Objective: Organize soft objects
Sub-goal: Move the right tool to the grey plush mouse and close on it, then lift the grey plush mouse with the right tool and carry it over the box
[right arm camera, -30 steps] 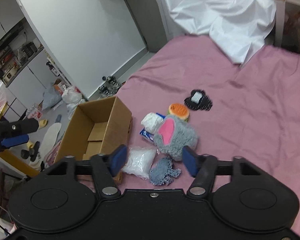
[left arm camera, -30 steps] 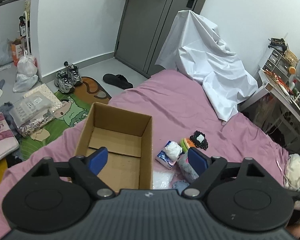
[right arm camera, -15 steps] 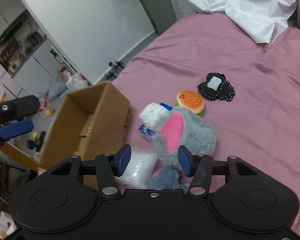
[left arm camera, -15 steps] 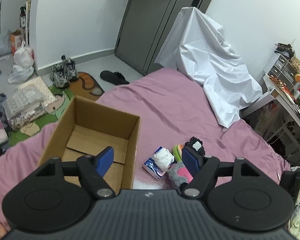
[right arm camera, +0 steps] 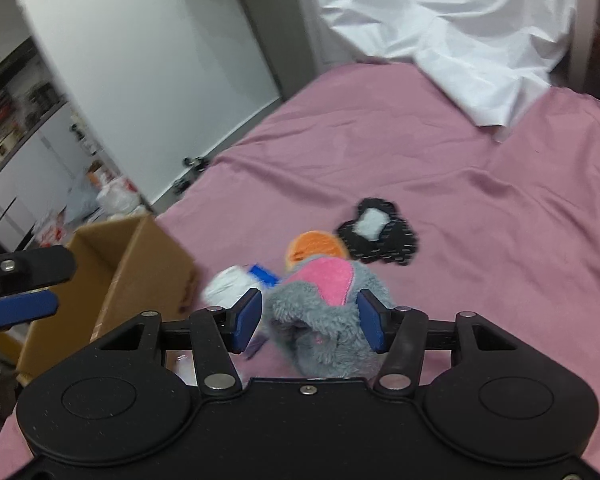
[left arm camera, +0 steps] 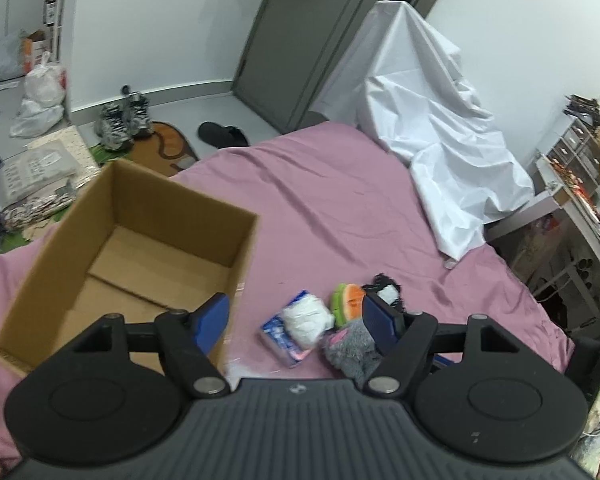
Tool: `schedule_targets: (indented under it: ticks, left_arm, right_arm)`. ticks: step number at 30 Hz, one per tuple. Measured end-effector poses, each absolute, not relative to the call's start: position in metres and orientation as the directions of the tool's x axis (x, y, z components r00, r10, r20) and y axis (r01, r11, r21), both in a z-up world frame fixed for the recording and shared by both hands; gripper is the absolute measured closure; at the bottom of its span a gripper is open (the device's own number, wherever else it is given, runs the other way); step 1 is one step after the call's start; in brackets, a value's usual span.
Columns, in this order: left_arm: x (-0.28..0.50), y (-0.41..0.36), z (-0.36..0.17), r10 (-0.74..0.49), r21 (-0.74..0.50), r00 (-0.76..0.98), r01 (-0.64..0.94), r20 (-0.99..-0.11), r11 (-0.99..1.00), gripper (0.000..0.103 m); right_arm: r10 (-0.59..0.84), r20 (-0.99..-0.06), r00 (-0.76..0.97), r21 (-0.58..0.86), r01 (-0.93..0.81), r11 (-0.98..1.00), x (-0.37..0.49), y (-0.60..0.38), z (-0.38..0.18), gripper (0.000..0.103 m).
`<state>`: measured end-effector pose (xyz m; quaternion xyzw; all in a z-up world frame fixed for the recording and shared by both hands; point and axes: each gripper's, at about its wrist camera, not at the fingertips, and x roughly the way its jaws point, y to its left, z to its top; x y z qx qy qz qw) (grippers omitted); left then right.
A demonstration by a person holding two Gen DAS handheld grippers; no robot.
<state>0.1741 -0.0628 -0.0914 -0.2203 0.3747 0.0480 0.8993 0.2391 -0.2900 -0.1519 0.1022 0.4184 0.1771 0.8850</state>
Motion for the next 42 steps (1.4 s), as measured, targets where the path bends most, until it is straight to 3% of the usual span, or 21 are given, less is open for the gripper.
schedule_targets:
  ticks: [11, 22, 33, 38, 42]
  left_arm:
    - [0.201, -0.092, -0.118, -0.184, -0.431, 0.702, -0.192, -0.688, 0.882, 0.036]
    - [0.214, -0.114, -0.16, -0.286, -0.517, 0.643, -0.201, -0.711, 0.832, 0.053]
    - [0.239, -0.12, -0.193, -0.357, -0.606, 0.638, -0.22, -0.682, 0.765, 0.068]
    - [0.247, -0.117, -0.197, -0.347, -0.618, 0.653, -0.24, -0.673, 0.748, 0.069]
    - [0.247, -0.119, -0.205, -0.364, -0.641, 0.647, -0.259, -0.67, 0.722, 0.066]
  right_arm:
    - [0.42, -0.679, 0.602, 0.414, -0.159, 0.897, 0.248, -0.313, -0.161, 0.062]
    - [0.441, -0.66, 0.609, 0.571, 0.025, 0.82, 0.257, -0.349, -0.174, 0.062]
    - [0.491, -0.636, 0.595, 0.635, 0.043, 0.771, 0.257, -0.355, -0.179, 0.058]
    - [0.509, -0.639, 0.576, 0.646, 0.043, 0.762, 0.256, -0.351, -0.184, 0.059]
    - [0.483, -0.665, 0.57, 0.63, 0.079, 0.773, 0.26, -0.353, -0.192, 0.071]
